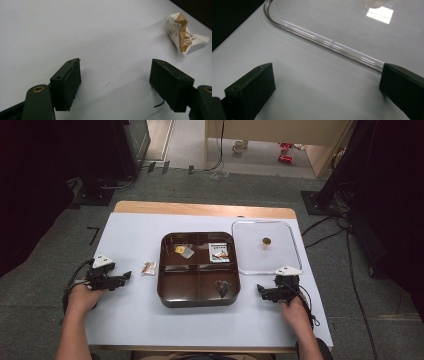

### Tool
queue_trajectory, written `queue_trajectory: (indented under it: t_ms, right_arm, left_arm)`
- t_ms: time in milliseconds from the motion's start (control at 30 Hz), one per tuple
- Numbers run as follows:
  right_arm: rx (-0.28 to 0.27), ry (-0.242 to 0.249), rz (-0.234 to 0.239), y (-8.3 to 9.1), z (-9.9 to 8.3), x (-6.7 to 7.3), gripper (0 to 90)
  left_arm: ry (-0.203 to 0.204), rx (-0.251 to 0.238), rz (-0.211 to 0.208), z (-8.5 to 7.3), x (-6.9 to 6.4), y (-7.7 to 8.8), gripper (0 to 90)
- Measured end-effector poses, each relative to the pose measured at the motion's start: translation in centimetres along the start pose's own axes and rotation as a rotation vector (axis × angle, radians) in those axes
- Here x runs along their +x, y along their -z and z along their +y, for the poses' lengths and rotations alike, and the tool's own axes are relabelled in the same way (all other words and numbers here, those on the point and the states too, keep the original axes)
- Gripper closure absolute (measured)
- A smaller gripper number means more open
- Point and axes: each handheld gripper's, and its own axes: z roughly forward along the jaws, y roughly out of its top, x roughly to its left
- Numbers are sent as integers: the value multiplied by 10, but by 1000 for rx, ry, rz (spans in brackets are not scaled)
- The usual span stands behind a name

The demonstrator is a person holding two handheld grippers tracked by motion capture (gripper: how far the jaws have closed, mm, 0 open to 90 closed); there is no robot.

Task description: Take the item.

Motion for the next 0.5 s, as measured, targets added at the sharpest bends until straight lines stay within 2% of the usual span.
queue_trajectory:
  t_ms: [233,300,333,367,400,500]
  right_arm:
    - [0,0,0,0,0,0,0]
    - [0,-1,0,0,0,0,0]
    - [0,0,0,0,0,0,0]
    - [0,0,0,0,0,0,0]
    - [0,-1,0,0,0,0,0]
    - [0,0,0,0,0,0,0]
  left_arm:
    - [1,0,1,0,0,0,248]
    - [10,3,17,0,-1,0,241]
    - [10,3,17,0,-1,0,212]
    - [70,31,92,1,-2,-3,116]
    - [90,36,89,1,0,-3,56]
    - [81,39,95,1,-1,-3,56]
